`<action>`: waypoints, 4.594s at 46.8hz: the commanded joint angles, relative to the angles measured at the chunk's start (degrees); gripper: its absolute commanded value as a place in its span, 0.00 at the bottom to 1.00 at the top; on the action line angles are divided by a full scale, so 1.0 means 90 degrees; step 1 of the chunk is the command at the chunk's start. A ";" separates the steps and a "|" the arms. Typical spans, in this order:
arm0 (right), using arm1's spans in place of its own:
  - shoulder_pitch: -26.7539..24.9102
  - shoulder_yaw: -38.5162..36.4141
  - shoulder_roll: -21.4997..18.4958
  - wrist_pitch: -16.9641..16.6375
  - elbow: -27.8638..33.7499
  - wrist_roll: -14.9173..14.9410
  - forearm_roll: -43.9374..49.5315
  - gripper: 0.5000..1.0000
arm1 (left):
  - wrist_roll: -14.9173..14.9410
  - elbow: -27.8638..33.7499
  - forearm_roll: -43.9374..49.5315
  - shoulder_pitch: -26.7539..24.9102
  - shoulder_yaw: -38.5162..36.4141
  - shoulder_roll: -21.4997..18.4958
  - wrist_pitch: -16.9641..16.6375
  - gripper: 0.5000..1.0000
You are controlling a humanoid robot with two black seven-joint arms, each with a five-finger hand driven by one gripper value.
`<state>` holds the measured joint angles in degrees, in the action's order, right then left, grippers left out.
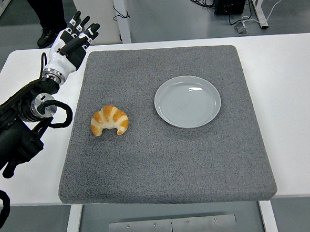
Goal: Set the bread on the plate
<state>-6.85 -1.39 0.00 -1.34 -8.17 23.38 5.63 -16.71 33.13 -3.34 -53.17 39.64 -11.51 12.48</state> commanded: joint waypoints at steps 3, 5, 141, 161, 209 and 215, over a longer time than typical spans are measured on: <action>0.0000 -0.0002 0.0000 0.0002 0.0000 0.0000 0.0000 1.00 | -0.0009 0.0001 0.0000 0.0000 -0.0010 0.0009 -0.0010 0.95; 0.0000 0.0008 0.0000 0.0002 0.0000 0.0000 0.0000 1.00 | -0.0009 0.0001 0.0009 0.0000 -0.0010 0.0009 -0.0010 0.95; 0.0000 -0.0002 0.0000 0.0002 0.0000 0.0000 0.0000 1.00 | 0.1622 0.5821 -0.5253 -0.0166 -0.2022 -0.3760 -0.1768 0.95; 0.0000 -0.0002 0.0000 0.0002 0.0000 0.0000 0.0000 1.00 | 0.1514 0.6055 -0.6923 -0.0127 -0.2842 -0.4054 -0.1699 0.94; 0.0000 -0.0002 0.0000 0.0002 0.0000 0.0000 0.0000 1.00 | 0.1495 0.4991 -0.8350 0.0107 -0.3174 -0.3048 -0.2266 0.93; 0.0000 -0.0002 0.0000 0.0002 0.0000 0.0000 0.0000 1.00 | 0.1485 0.4893 -0.8360 0.0117 -0.3184 -0.2960 -0.2305 0.93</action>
<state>-6.85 -1.40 0.00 -1.34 -8.17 23.38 5.63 -3.32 77.48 -78.48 -52.13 11.05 -38.47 -8.00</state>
